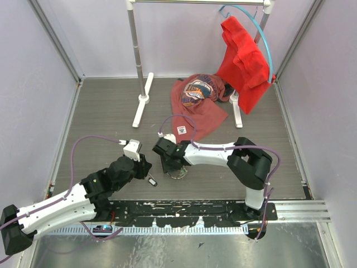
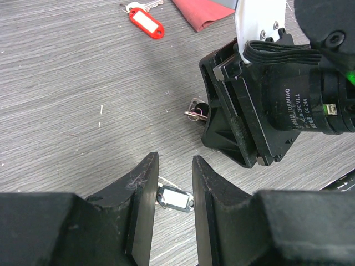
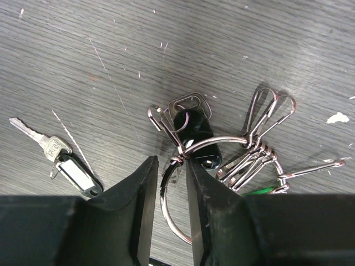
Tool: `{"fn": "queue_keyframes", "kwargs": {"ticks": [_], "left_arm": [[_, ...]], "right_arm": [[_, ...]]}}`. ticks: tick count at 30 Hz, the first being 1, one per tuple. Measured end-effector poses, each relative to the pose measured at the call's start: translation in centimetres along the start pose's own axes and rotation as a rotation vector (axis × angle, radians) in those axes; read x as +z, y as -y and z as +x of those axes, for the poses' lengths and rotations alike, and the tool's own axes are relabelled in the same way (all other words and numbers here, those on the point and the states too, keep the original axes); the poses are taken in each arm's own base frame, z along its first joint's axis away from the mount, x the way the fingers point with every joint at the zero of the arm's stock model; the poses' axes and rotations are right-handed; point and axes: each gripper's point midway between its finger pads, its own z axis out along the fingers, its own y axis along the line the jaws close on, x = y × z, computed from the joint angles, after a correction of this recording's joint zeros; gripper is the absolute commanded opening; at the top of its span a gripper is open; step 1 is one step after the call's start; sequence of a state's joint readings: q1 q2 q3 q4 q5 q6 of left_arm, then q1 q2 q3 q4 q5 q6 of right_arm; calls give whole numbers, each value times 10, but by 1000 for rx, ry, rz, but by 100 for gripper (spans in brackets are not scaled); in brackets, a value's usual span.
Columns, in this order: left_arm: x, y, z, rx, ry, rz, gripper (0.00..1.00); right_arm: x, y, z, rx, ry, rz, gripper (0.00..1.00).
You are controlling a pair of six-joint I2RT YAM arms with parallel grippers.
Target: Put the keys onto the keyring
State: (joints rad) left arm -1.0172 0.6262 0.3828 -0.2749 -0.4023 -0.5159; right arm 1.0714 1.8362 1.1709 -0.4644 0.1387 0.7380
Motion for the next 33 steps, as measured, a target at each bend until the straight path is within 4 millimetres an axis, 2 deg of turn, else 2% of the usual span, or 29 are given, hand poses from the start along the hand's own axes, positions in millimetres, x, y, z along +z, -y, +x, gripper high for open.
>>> {"fn": "queue_keyframes", "kwargs": {"ticks": [10, 13, 16, 19, 23, 28, 33], "left_arm": [[0, -1, 0, 12, 0, 0, 38], [0, 0, -1, 17, 2, 1, 38], [-2, 2, -5, 19, 7, 7, 38], [-7, 8, -18, 25, 28, 31, 39], [-17, 25, -45, 30, 79, 101, 41], [-39, 59, -90, 59, 166, 249, 42], [-65, 94, -137, 104, 251, 398, 42]], "right_arm": [[1, 2, -4, 10, 17, 16, 7], [-1, 1, -6, 10, 25, 14, 6], [-13, -2, -12, 16, 52, -10, 6], [-39, -7, -23, 28, 108, -61, 6], [-92, -18, -46, 67, 220, -166, 4], [-164, -31, -82, 144, 399, -318, 4], [-221, -34, -103, 238, 532, -432, 4]]}}
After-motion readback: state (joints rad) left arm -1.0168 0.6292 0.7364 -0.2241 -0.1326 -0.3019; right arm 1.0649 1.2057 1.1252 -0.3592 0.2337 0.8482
